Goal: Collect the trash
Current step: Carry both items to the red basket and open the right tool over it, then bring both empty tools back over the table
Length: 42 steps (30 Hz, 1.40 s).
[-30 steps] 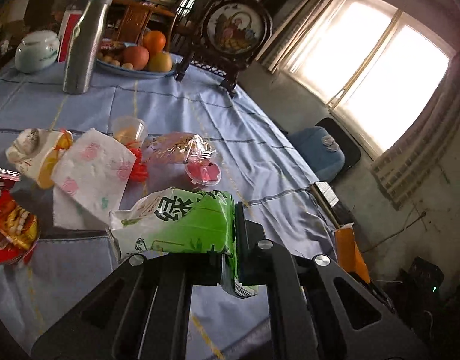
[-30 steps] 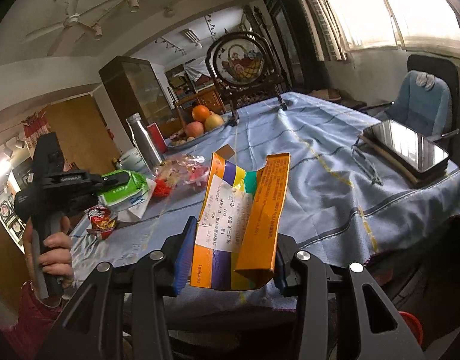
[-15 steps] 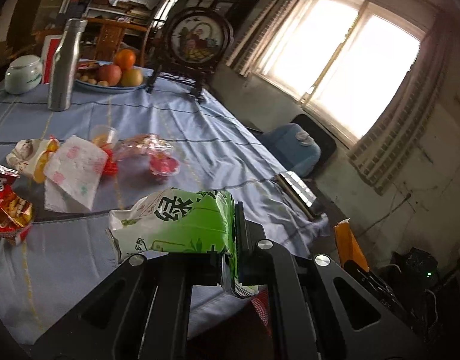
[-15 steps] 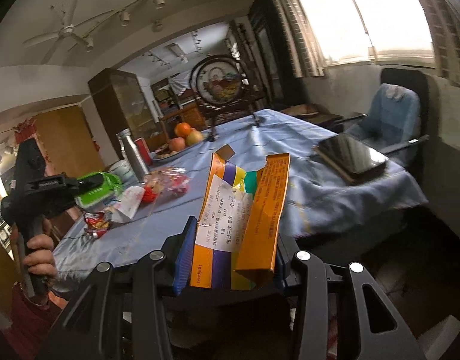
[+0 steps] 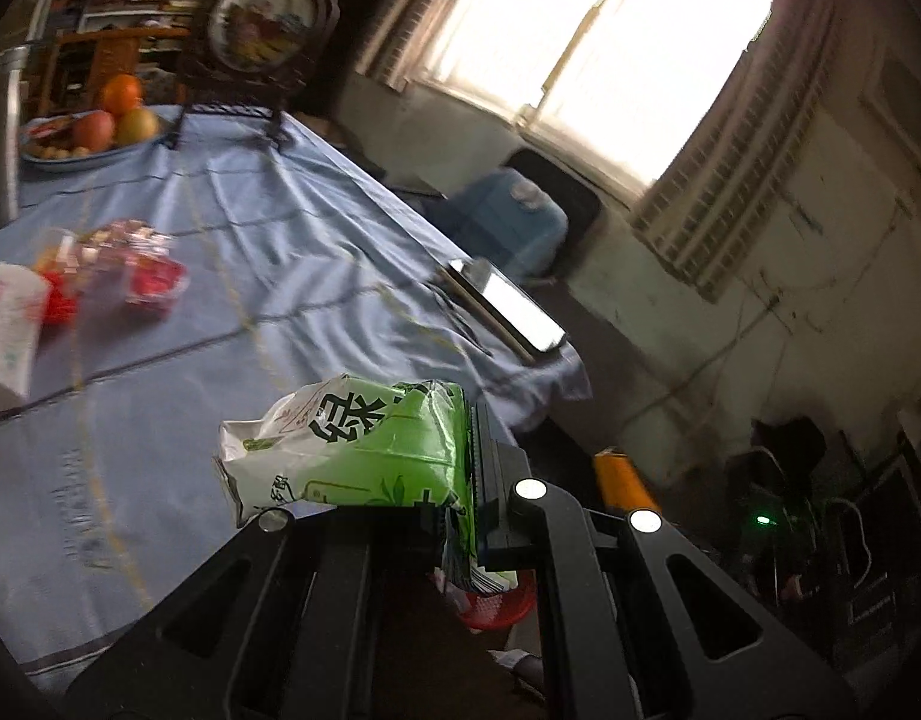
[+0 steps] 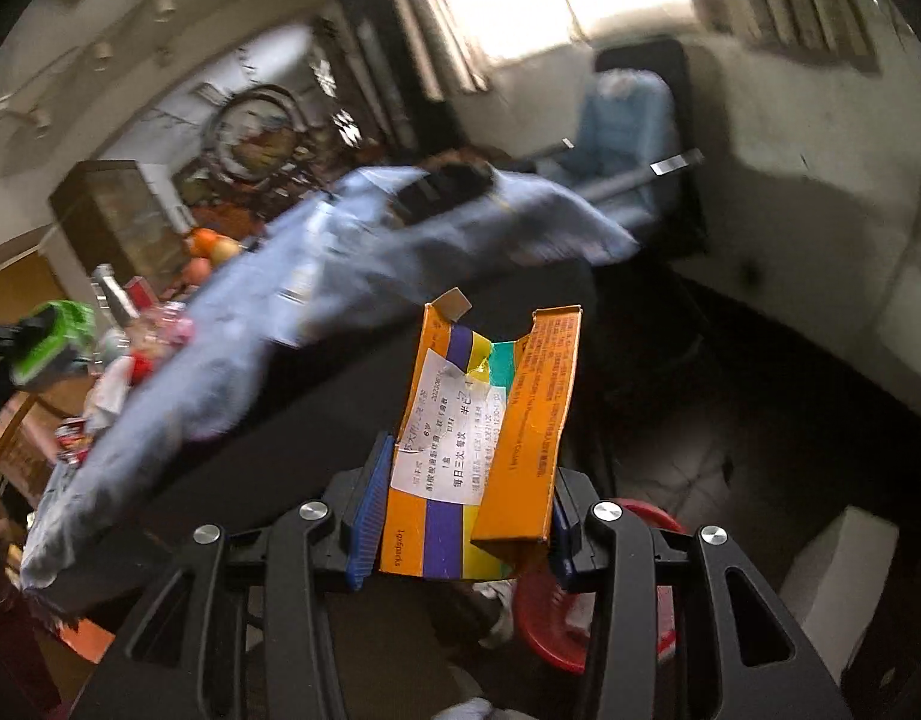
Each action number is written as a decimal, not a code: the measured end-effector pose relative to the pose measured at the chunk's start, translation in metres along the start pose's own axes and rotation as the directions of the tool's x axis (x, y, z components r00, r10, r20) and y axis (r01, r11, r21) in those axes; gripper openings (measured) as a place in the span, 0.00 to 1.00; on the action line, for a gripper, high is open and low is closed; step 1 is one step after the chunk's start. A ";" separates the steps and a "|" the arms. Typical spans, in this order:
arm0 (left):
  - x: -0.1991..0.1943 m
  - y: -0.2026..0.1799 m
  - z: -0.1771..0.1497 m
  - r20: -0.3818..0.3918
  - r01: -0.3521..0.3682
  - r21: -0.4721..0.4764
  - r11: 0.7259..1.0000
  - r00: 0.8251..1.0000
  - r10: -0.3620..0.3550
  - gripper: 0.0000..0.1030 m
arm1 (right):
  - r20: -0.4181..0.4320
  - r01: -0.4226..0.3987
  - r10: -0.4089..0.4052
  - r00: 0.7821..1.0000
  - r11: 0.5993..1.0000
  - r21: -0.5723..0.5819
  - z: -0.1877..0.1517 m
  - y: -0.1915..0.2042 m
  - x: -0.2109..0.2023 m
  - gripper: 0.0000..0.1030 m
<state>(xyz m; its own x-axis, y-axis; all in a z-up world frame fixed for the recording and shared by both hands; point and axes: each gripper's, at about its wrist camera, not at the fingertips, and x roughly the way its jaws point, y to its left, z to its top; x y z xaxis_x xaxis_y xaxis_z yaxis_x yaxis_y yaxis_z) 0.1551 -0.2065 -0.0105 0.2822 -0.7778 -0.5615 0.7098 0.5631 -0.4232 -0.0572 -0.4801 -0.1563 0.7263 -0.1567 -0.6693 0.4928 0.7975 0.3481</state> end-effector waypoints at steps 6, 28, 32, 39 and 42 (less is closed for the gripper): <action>0.039 -0.024 -0.003 -0.077 0.048 0.045 0.998 0.996 -0.044 0.08 | -0.166 0.073 -0.062 0.984 0.995 0.062 -0.028 -0.038 0.055 0.57; 0.244 -0.153 -0.093 -0.511 0.212 0.269 0.939 0.858 -0.047 0.20 | 0.026 0.080 -0.090 0.996 0.960 0.270 -0.013 -0.115 -0.011 0.69; 0.265 -0.153 -0.106 -0.522 0.145 0.300 0.943 0.852 0.035 0.72 | 0.029 0.078 -0.090 0.996 0.955 0.285 -0.014 -0.123 -0.015 0.69; 0.250 -0.154 -0.096 -0.491 0.134 0.325 0.936 0.870 0.046 0.76 | 0.039 0.062 -0.075 0.996 0.960 0.272 -0.014 -0.119 -0.018 0.69; 0.232 -0.152 -0.090 -0.438 0.104 0.353 0.930 0.897 0.065 0.80 | 0.049 0.057 -0.072 0.996 0.967 0.250 -0.011 -0.110 -0.022 0.69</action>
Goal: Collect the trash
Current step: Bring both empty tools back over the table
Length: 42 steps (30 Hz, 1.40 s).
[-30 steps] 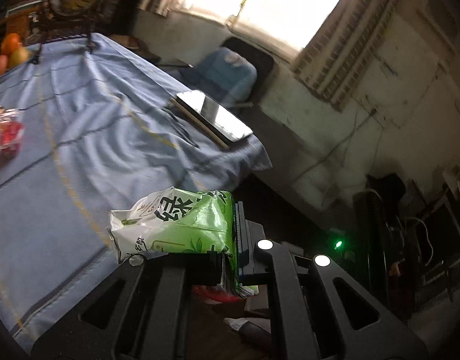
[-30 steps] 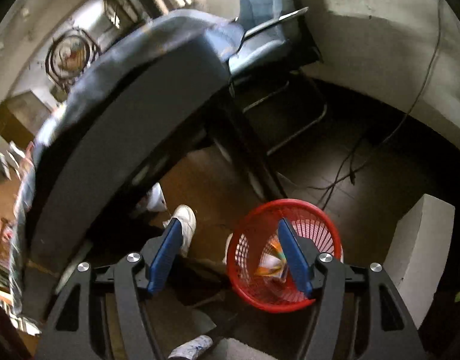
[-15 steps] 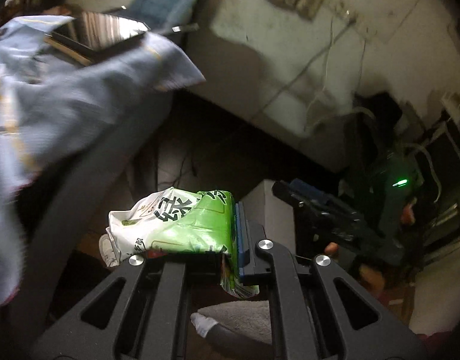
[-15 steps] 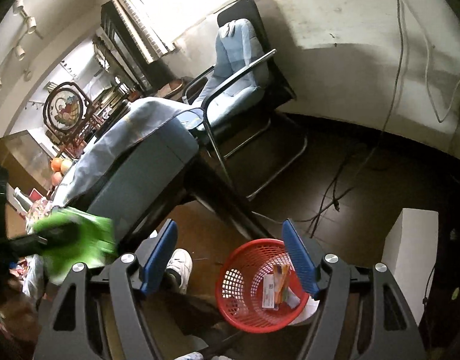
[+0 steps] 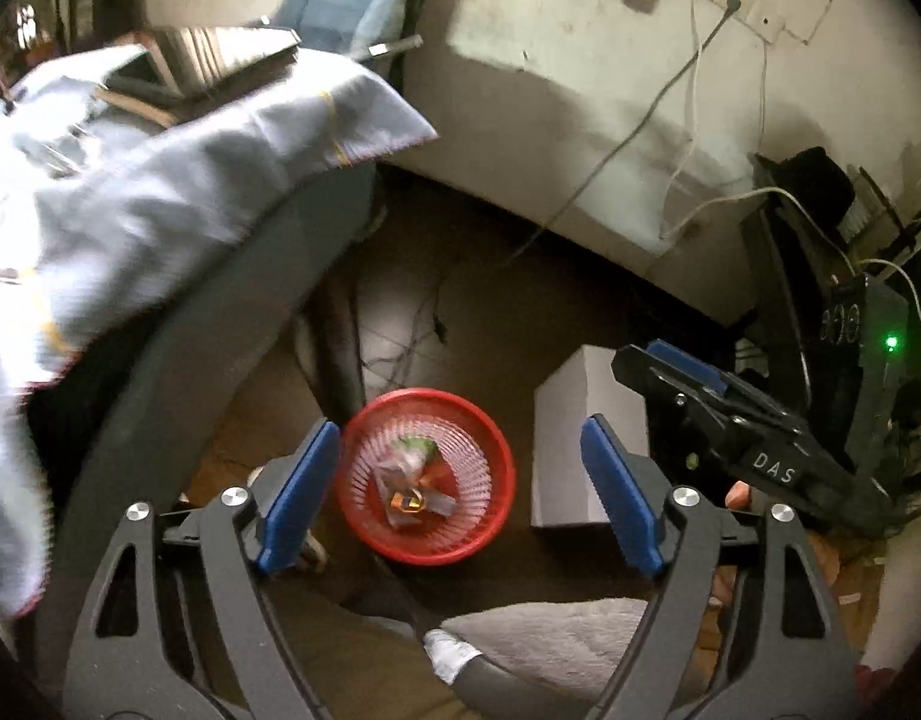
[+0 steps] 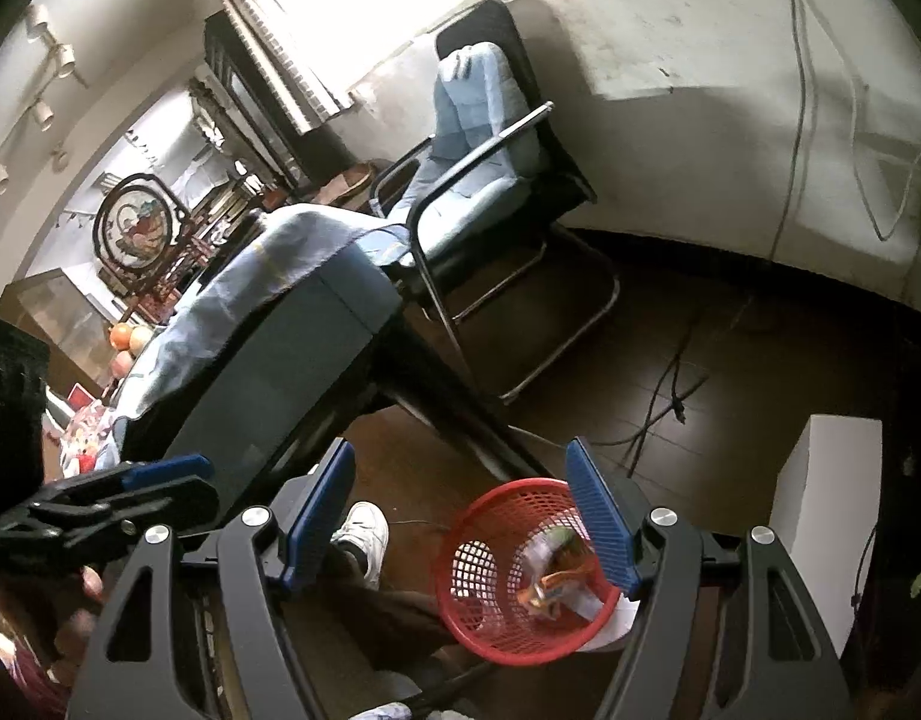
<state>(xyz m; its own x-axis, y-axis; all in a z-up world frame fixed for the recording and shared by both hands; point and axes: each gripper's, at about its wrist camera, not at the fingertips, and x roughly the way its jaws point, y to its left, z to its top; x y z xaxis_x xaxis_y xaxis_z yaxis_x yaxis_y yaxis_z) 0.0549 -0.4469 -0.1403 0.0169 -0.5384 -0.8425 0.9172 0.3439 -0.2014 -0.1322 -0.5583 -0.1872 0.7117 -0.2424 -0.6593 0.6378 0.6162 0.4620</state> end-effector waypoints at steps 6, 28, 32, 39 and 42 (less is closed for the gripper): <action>-0.044 0.008 -0.012 0.099 -0.074 -0.013 0.997 0.992 0.075 0.85 | 0.040 -0.031 0.033 0.999 0.997 -0.068 0.006 0.031 -0.020 0.69; -0.245 0.140 -0.126 0.369 -0.245 -0.419 0.874 0.834 0.410 0.94 | 0.083 -0.132 0.178 0.980 0.910 -0.393 -0.016 0.182 -0.079 0.83; -0.283 0.202 -0.171 0.320 -0.303 -0.556 0.774 0.781 0.536 0.94 | 0.022 -0.162 0.188 0.982 0.897 -0.410 -0.026 0.202 -0.068 0.83; -0.335 0.295 -0.243 0.176 -0.364 -0.742 0.563 0.704 0.688 0.94 | -0.049 -0.199 0.198 0.979 0.878 -0.436 -0.036 0.235 -0.050 0.83; -0.349 0.329 -0.270 0.130 -0.347 -0.796 0.496 0.702 0.700 0.94 | -0.073 -0.222 0.212 0.974 0.866 -0.447 -0.038 0.252 -0.044 0.85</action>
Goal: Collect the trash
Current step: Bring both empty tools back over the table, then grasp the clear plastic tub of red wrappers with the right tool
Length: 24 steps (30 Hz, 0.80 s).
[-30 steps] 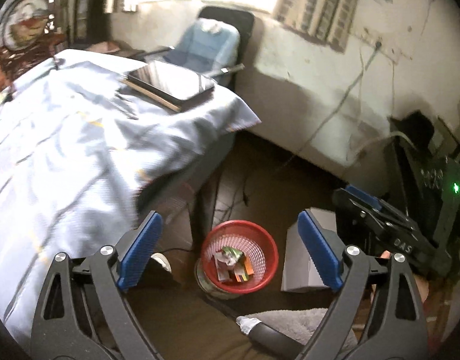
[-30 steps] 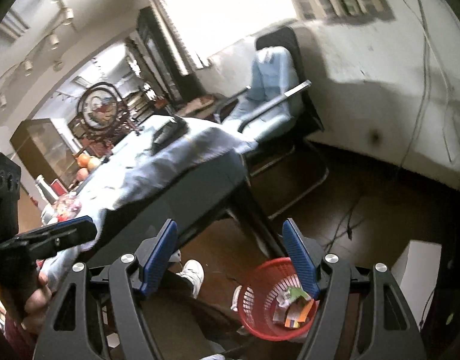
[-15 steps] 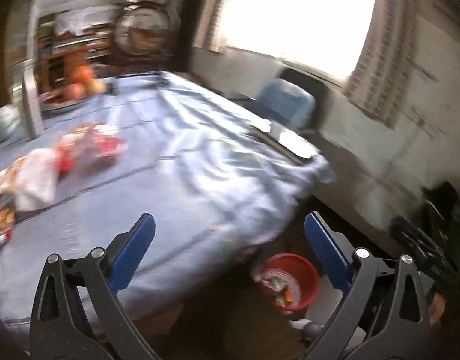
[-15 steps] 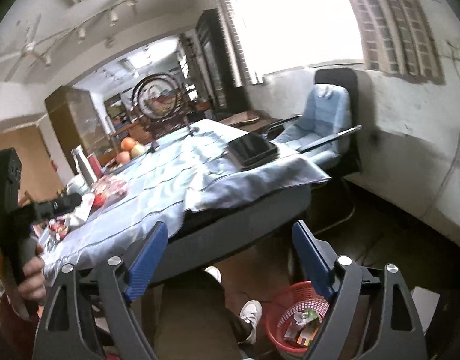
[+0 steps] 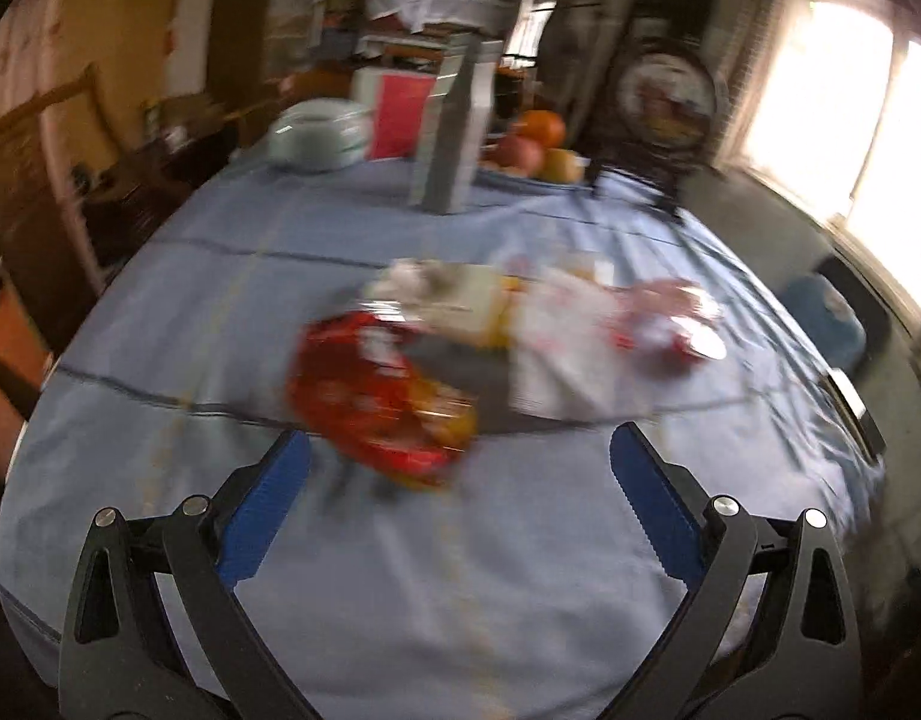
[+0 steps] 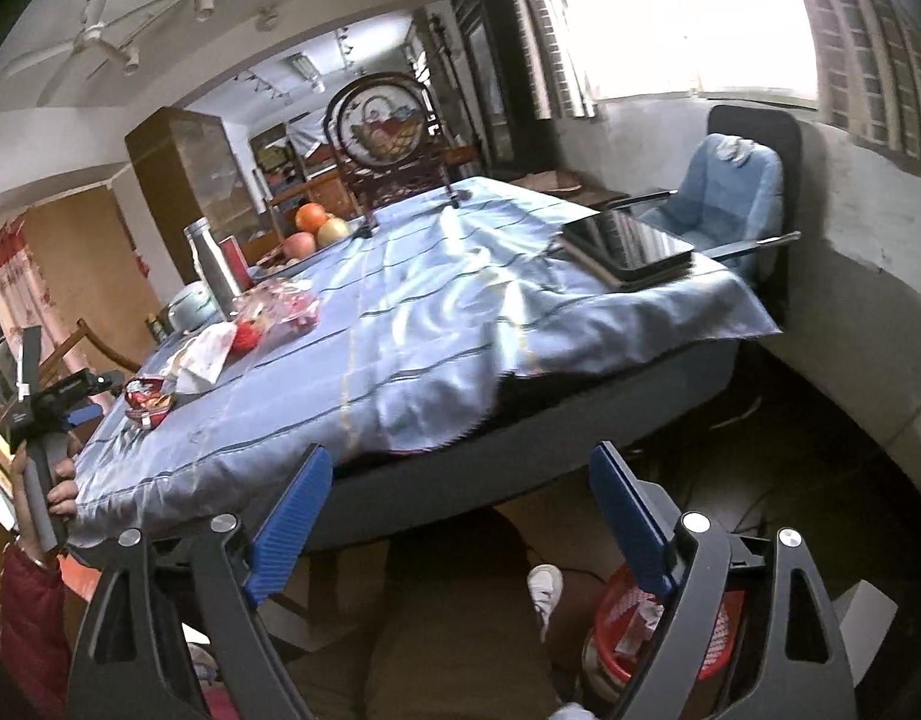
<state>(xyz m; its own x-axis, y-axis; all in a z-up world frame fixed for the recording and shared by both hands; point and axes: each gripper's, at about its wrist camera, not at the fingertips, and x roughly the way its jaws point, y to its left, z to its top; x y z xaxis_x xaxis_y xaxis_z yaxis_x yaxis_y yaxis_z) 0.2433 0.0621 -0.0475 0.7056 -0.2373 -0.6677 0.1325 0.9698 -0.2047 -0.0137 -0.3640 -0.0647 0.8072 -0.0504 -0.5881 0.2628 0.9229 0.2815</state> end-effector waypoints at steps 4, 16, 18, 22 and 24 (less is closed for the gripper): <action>0.019 0.020 0.006 -0.054 -0.019 -0.028 0.999 0.998 0.018 0.93 | -0.026 -0.048 0.048 0.999 0.999 -0.016 0.012 0.020 0.017 0.87; 0.072 0.022 0.027 -0.118 -0.095 0.008 0.995 0.988 0.095 0.94 | -0.105 -0.178 0.158 0.982 0.959 -0.220 0.061 0.131 0.097 0.87; 0.074 0.026 0.029 -0.113 -0.077 -0.010 0.997 0.991 0.076 0.94 | -0.128 -0.179 0.151 0.980 0.951 -0.253 0.067 0.146 0.116 0.87; 0.077 0.037 0.029 -0.125 -0.003 -0.080 0.997 0.992 -0.007 0.94 | -0.184 -0.176 0.121 0.975 0.931 -0.320 0.078 0.176 0.164 0.87; 0.079 0.043 0.028 -0.142 0.058 -0.123 0.991 0.987 -0.076 0.94 | -0.210 -0.175 0.106 0.972 0.922 -0.345 0.082 0.188 0.188 0.87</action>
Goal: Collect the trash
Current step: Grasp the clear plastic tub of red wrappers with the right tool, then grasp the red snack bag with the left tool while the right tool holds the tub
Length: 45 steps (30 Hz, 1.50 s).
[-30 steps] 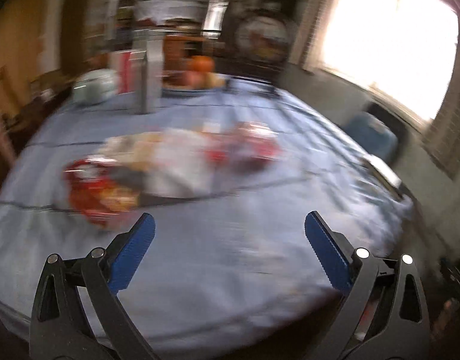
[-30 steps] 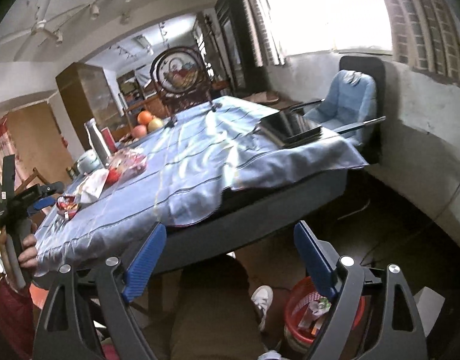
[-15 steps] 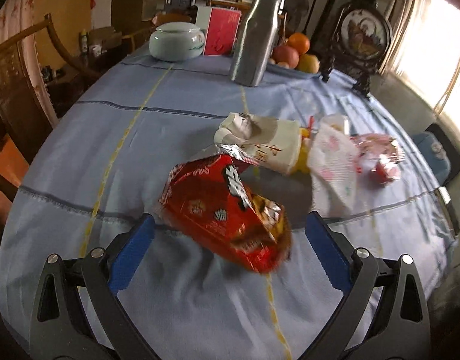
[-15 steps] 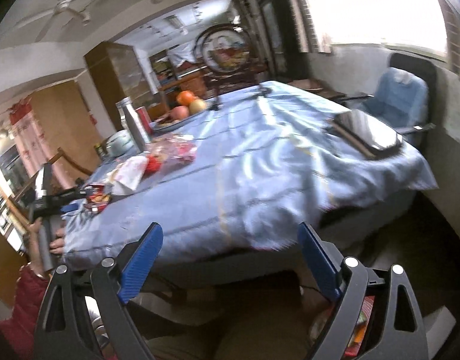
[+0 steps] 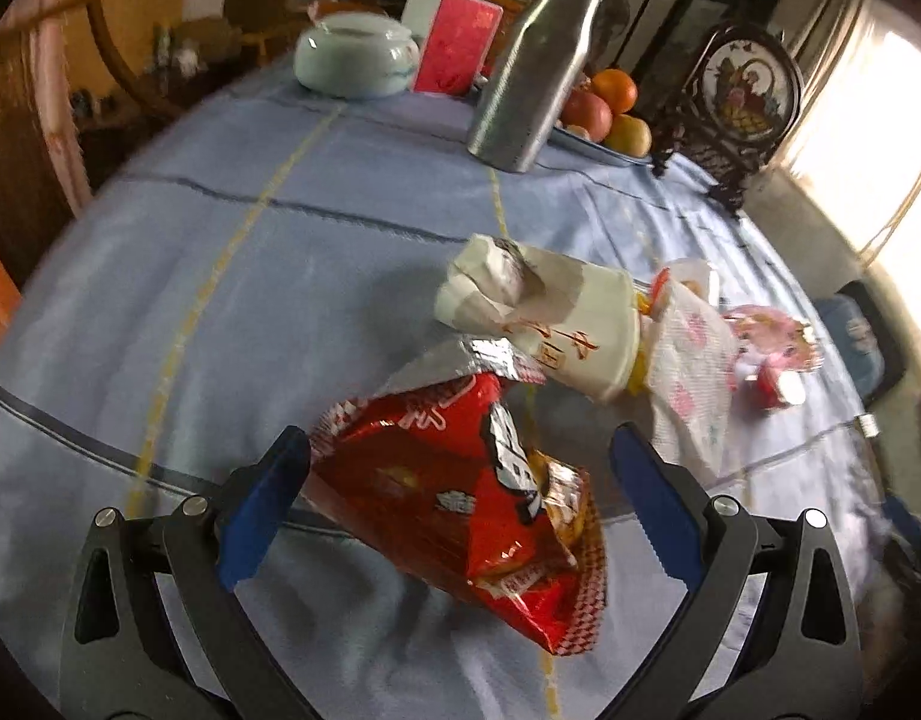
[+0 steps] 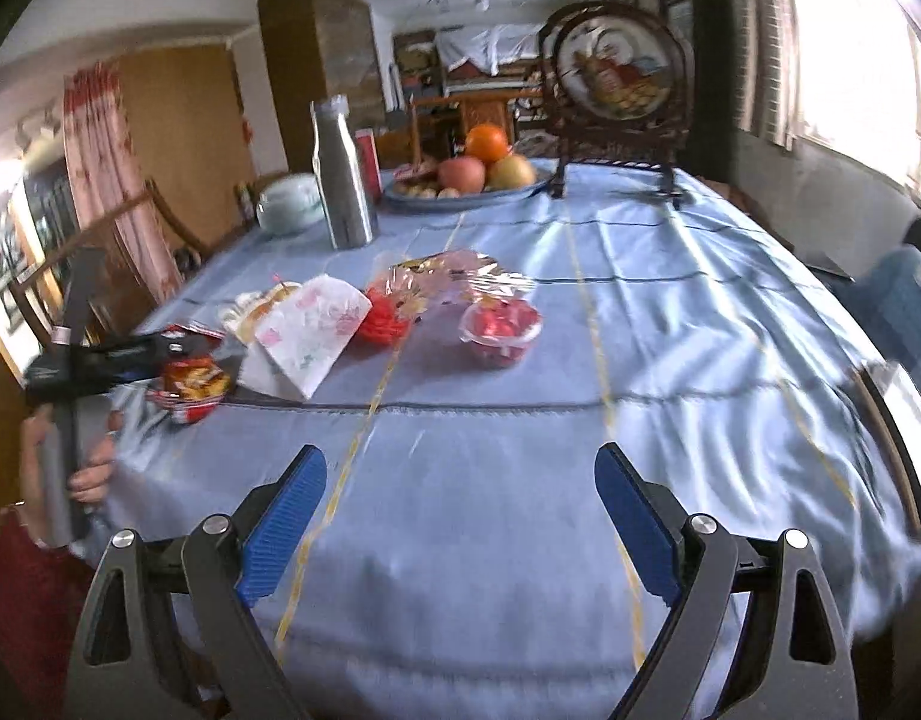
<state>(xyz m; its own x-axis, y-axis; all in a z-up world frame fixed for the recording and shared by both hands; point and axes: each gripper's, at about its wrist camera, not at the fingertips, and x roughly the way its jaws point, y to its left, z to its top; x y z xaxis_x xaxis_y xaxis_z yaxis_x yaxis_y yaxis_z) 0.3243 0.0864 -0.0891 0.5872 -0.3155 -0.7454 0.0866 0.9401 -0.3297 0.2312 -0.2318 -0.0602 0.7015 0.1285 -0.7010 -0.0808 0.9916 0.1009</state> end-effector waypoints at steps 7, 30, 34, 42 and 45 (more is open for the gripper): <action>-0.002 0.013 0.002 0.013 0.095 -0.086 0.992 0.995 -0.094 0.94 | -0.079 0.070 -0.074 0.994 0.996 -0.053 0.040 0.004 0.073 0.86; -0.002 0.013 0.003 0.003 0.124 -0.080 0.989 0.992 -0.124 0.94 | -0.111 0.025 -0.025 0.993 1.000 0.004 -0.012 -0.028 0.027 0.53; -0.002 0.012 0.002 0.001 0.125 -0.080 0.989 0.992 -0.125 0.94 | -0.101 0.051 -0.051 0.994 0.999 0.002 -0.016 -0.027 0.032 0.54; -0.002 0.012 0.002 -0.004 0.127 -0.078 0.989 0.992 -0.128 0.94 | -0.066 0.043 -0.039 0.997 0.997 0.063 -0.020 -0.028 0.039 0.67; 0.000 0.010 0.002 -0.014 0.137 -0.065 0.988 0.990 -0.138 0.94 | -0.068 0.031 -0.025 0.997 0.995 0.093 -0.022 -0.030 0.045 0.55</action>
<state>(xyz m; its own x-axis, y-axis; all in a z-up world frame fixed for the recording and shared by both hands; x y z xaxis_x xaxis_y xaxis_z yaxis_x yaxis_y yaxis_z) 0.3263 0.0959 -0.0909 0.5587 -0.4441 -0.7005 0.1135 0.8775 -0.4659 0.2492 -0.2554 -0.1102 0.6538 0.1047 -0.7494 0.0070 0.9895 0.1444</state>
